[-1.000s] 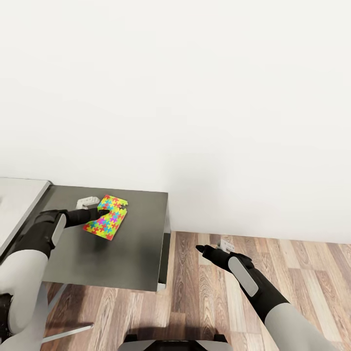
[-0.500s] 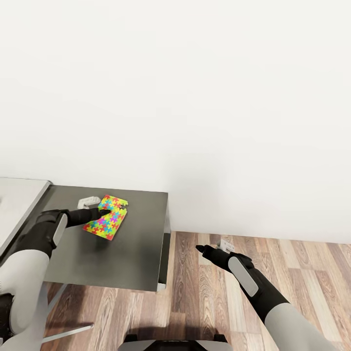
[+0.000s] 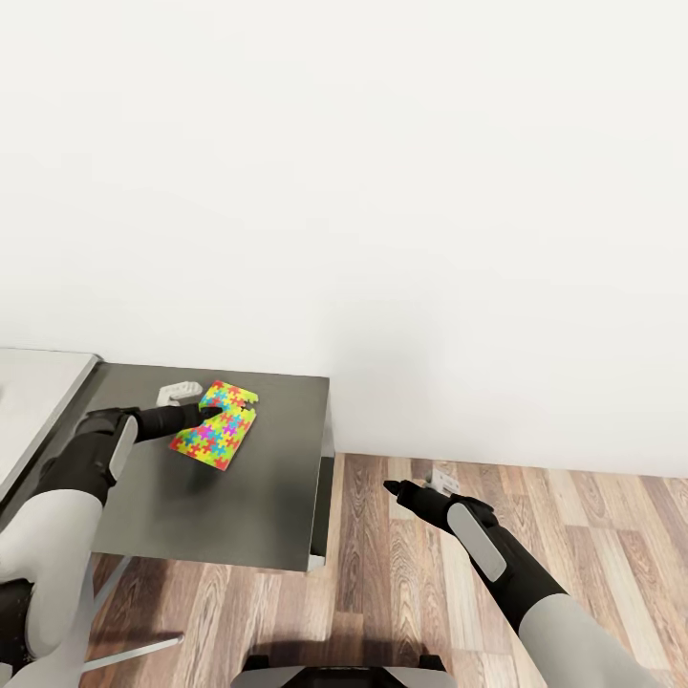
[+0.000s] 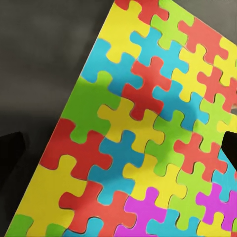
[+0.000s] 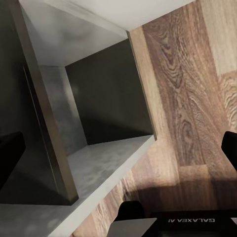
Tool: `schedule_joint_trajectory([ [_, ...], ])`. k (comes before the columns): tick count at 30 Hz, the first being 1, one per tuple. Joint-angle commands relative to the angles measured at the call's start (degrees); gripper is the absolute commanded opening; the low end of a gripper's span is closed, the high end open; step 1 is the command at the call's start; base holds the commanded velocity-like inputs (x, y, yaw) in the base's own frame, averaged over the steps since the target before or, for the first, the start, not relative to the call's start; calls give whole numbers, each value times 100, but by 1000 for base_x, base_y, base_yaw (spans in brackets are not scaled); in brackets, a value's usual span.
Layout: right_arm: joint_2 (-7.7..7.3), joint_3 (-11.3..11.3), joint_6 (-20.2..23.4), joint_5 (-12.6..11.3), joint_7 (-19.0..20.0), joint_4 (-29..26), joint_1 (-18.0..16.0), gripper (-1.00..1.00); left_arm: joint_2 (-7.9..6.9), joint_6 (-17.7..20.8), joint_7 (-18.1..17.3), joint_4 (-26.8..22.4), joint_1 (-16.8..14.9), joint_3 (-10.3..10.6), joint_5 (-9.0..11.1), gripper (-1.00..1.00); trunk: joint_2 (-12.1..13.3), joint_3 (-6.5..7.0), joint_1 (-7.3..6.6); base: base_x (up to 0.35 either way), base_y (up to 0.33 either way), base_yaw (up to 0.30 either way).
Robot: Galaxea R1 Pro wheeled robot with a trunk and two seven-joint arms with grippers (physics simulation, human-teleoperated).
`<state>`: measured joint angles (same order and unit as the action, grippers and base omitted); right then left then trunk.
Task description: Put all the toys in the child's room - the three board games (two on the bed and one on the table), the two jigsaw puzzles on the table, and the tennis ball on the table - inside the toy box on the table in the child's room.
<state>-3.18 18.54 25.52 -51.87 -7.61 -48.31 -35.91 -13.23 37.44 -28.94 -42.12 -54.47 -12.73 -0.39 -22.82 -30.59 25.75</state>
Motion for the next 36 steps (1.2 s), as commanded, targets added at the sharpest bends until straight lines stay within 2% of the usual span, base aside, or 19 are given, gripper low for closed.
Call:
schedule_joint_trajectory([
  [1, -7, 26, 5, -60, -56, -12, -4, 100, 3, 43, -25, -5, -4, -17, -5, 100, -10, -8, 3, 0, 0, 0],
  [7, -7, 27, 5, -60, -56, -12, -4, 100, 86, 44, -18, -2, -3, -12, -22, 100, -10, -8, 3, 0, 0, 0],
  [12, -7, 24, 5, -60, -56, -12, -4, 100, 221, 44, -15, 2, -2, -16, -289, 100, -10, -8, 3, 0, 0, 0],
  [15, -7, 26, 5, -60, -56, -12, -4, 100, 249, 44, -19, 2, -2, -18, -371, 100, -10, -8, 3, 0, 0, 0],
  [36, -7, 27, 5, -60, -56, -12, -4, 100, 398, 17, -37, -24, 37, -18, -400, 100, -10, -8, 3, 0, 0, 0],
])
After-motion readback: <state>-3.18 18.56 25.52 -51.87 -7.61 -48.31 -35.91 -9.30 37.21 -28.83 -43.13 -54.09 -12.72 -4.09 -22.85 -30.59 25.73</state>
